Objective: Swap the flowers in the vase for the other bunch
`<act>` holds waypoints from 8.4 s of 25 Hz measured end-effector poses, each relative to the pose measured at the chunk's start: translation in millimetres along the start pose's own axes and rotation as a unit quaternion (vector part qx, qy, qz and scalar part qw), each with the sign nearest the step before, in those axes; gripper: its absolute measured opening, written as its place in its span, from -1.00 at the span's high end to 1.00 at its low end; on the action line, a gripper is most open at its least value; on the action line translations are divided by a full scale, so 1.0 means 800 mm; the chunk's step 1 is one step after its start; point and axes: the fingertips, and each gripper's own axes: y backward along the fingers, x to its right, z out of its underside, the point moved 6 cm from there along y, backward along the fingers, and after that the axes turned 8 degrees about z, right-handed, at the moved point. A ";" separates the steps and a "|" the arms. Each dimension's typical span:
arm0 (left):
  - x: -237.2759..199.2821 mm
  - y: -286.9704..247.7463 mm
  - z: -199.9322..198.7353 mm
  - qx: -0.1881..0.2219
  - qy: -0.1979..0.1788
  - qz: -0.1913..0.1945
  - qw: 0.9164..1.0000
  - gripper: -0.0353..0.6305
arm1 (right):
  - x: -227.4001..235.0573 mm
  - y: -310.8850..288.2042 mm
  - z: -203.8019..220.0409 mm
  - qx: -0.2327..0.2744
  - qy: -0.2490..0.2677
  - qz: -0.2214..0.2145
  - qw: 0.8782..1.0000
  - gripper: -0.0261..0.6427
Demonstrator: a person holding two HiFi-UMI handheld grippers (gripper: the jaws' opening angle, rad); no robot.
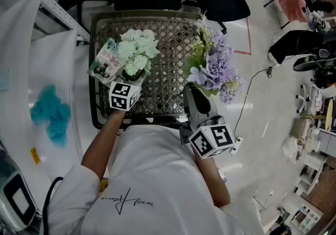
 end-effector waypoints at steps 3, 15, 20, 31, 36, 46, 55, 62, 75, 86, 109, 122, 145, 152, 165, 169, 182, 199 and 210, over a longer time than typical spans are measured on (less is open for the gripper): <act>-0.003 -0.004 0.000 -0.003 -0.001 0.002 1.000 0.28 | 0.001 -0.001 0.000 -0.001 0.000 0.001 1.000 0.83; -0.009 -0.017 -0.006 -0.003 -0.003 0.016 1.000 0.38 | 0.002 -0.003 -0.001 -0.005 0.000 0.007 1.000 0.83; -0.016 -0.015 -0.005 0.000 0.000 0.017 1.000 0.50 | 0.001 -0.002 0.001 -0.005 -0.001 0.008 1.000 0.83; -0.019 -0.017 -0.001 -0.001 0.005 0.018 1.000 0.55 | 0.003 -0.003 0.005 -0.004 -0.001 0.010 1.000 0.83; -0.019 -0.016 -0.002 -0.004 0.005 0.016 1.000 0.58 | 0.002 -0.003 0.003 -0.004 -0.001 0.009 1.000 0.83; -0.018 -0.007 -0.010 0.001 0.011 0.014 1.000 0.58 | -0.002 0.000 0.001 -0.001 -0.002 0.006 1.000 0.83; -0.017 0.000 -0.019 0.008 0.013 0.008 1.000 0.59 | -0.005 0.003 0.000 0.002 -0.002 0.003 1.000 0.83; -0.013 0.002 -0.023 0.008 0.004 0.012 1.000 0.59 | -0.007 0.002 0.000 0.006 -0.003 0.002 1.000 0.83; -0.011 0.012 -0.047 0.031 0.035 0.006 0.999 0.61 | -0.006 0.001 0.001 0.011 -0.009 -0.001 1.000 0.83; -0.008 0.023 -0.062 0.034 0.020 0.007 0.999 0.64 | -0.007 0.001 0.003 0.015 -0.015 0.000 1.000 0.83; -0.006 0.036 -0.080 0.034 0.012 -0.001 0.999 0.66 | -0.009 -0.002 0.005 0.027 -0.031 -0.006 0.999 0.83; 0.004 0.052 -0.099 0.044 -0.001 -0.001 0.999 0.66 | -0.017 0.000 0.000 0.034 -0.036 -0.018 0.999 0.83; 0.015 0.073 -0.113 0.062 0.006 0.001 0.998 0.67 | -0.022 0.007 0.002 0.038 -0.032 -0.026 0.998 0.83; 0.022 0.080 -0.117 0.068 0.005 0.001 0.998 0.67 | -0.024 0.013 0.003 0.041 -0.032 -0.028 0.998 0.83; 0.049 0.103 -0.132 0.088 -0.017 0.010 0.996 0.67 | -0.036 0.026 0.006 0.052 -0.041 -0.032 0.997 0.83; 0.059 0.114 -0.128 0.102 0.002 0.012 0.995 0.68 | -0.039 0.033 0.011 0.054 -0.041 -0.032 0.997 0.83; 0.070 0.177 -0.108 0.110 0.017 0.017 0.994 0.68 | -0.078 0.039 0.043 0.056 -0.032 -0.049 0.997 0.84; 0.091 0.232 -0.108 0.111 0.044 -0.019 0.993 0.71 | -0.094 0.048 0.048 0.024 -0.020 -0.057 0.998 0.84; 0.109 0.245 -0.107 0.123 0.041 -0.005 0.992 0.72 | -0.094 0.051 0.040 0.026 -0.017 -0.059 0.998 0.85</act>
